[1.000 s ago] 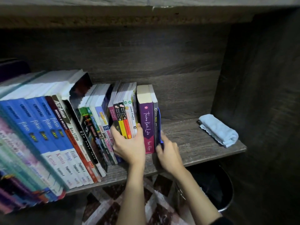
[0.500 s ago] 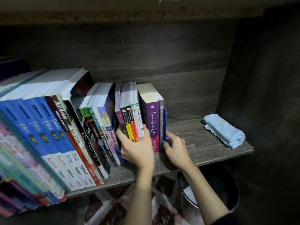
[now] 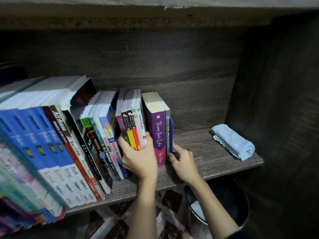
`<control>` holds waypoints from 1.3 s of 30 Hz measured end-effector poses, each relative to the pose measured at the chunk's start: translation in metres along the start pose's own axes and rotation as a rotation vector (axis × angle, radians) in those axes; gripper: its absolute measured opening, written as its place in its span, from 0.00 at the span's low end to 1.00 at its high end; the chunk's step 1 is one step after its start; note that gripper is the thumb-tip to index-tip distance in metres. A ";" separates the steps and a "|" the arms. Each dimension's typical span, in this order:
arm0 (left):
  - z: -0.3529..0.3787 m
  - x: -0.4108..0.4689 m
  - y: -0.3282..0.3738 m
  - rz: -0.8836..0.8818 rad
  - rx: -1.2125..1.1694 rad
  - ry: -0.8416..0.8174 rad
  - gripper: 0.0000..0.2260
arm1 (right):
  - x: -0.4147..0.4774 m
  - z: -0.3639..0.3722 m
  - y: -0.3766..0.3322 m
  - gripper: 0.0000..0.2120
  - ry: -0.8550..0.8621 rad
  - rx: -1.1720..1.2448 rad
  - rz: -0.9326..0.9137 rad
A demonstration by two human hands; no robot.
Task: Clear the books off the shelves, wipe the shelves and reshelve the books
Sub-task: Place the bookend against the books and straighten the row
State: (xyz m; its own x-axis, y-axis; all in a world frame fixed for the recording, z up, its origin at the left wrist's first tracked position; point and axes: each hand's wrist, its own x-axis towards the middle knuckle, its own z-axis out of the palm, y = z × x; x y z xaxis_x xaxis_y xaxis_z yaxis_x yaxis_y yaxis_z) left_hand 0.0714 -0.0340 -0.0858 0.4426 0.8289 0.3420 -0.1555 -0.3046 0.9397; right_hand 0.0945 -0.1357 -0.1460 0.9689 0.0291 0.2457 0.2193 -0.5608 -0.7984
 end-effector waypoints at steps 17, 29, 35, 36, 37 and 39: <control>0.000 -0.002 0.012 0.036 0.013 -0.015 0.27 | 0.001 0.003 0.004 0.23 0.009 -0.011 0.015; -0.007 -0.002 -0.008 0.052 0.114 -0.187 0.37 | -0.004 -0.001 -0.005 0.23 0.050 0.010 0.000; -0.021 0.005 -0.014 0.168 0.179 -0.388 0.51 | -0.005 -0.001 -0.006 0.24 0.035 -0.018 0.010; -0.024 0.006 -0.017 0.178 0.167 -0.452 0.50 | -0.006 -0.001 -0.006 0.24 0.036 -0.017 0.011; -0.026 0.008 -0.021 0.197 0.147 -0.528 0.48 | -0.006 0.000 -0.007 0.24 0.038 -0.015 0.016; -0.031 0.015 -0.029 0.224 0.101 -0.686 0.44 | -0.006 0.000 -0.007 0.23 0.036 -0.014 0.022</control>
State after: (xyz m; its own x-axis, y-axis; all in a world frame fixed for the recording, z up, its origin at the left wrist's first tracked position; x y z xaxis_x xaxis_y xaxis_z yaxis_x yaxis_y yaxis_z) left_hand 0.0546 0.0018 -0.1078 0.8686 0.2713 0.4147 -0.2401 -0.5017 0.8311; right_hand 0.0875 -0.1322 -0.1414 0.9687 -0.0125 0.2480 0.1963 -0.5728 -0.7959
